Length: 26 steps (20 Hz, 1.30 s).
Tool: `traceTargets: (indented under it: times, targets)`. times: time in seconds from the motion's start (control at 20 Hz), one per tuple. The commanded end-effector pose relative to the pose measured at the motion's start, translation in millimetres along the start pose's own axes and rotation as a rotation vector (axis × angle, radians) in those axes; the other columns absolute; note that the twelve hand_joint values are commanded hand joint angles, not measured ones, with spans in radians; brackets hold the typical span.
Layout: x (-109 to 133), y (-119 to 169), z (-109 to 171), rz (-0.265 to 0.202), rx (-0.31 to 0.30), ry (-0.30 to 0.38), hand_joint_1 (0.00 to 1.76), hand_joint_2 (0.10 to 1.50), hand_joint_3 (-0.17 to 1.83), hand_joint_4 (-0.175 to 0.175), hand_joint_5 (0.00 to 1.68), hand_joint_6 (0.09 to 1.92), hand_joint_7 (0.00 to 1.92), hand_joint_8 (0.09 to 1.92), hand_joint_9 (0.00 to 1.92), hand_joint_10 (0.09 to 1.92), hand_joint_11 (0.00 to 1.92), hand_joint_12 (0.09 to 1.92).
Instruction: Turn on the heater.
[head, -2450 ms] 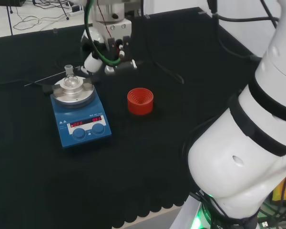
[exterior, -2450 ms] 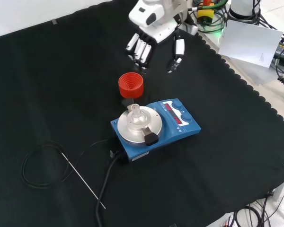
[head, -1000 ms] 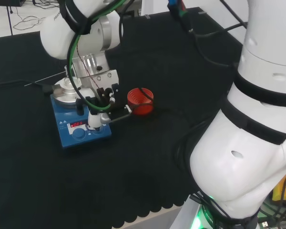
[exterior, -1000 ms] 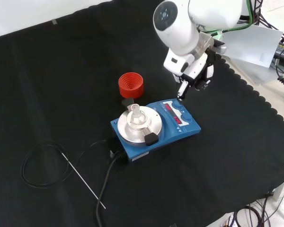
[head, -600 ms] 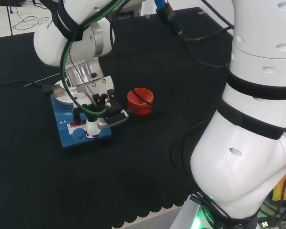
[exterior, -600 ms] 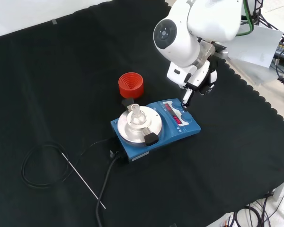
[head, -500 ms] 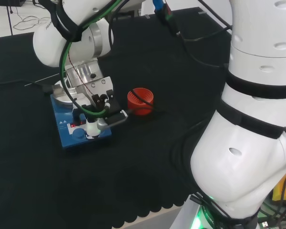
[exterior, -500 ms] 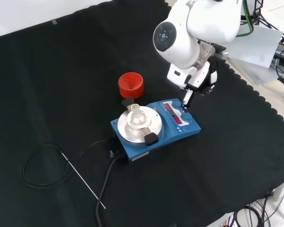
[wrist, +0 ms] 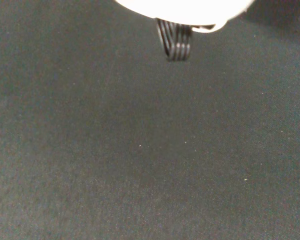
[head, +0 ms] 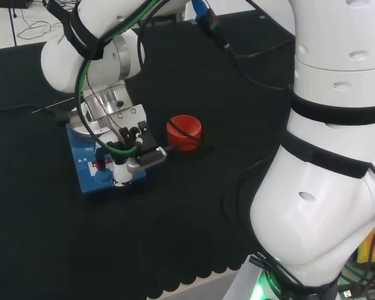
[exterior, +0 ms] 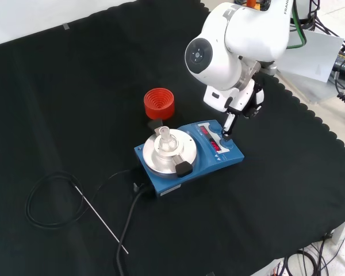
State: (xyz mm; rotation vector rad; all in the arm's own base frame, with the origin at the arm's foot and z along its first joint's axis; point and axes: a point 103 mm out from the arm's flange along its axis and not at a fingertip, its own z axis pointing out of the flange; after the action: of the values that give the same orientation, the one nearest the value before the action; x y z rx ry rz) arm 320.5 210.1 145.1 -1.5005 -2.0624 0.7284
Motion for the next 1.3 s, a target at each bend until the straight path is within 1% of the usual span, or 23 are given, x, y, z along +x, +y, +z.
traceTargets:
  times: [0.05,1.15,1.3]
  targets:
    - [-3.0,-0.2,0.6,-0.002,0.000,0.006,1.44,0.66,1.06,-0.051,0.28,0.50,1.63,1.60,1.69,1.54,1.31,1.34]
    - [-9.6,8.5,6.1,0.010,0.035,0.008,1.44,0.65,1.08,-0.049,0.29,0.46,1.63,1.59,1.69,1.54,1.31,1.34]
    - [-8.0,8.1,0.6,0.008,0.022,0.004,1.44,0.65,1.08,-0.050,0.30,0.46,1.63,1.59,1.69,1.54,1.31,1.34]
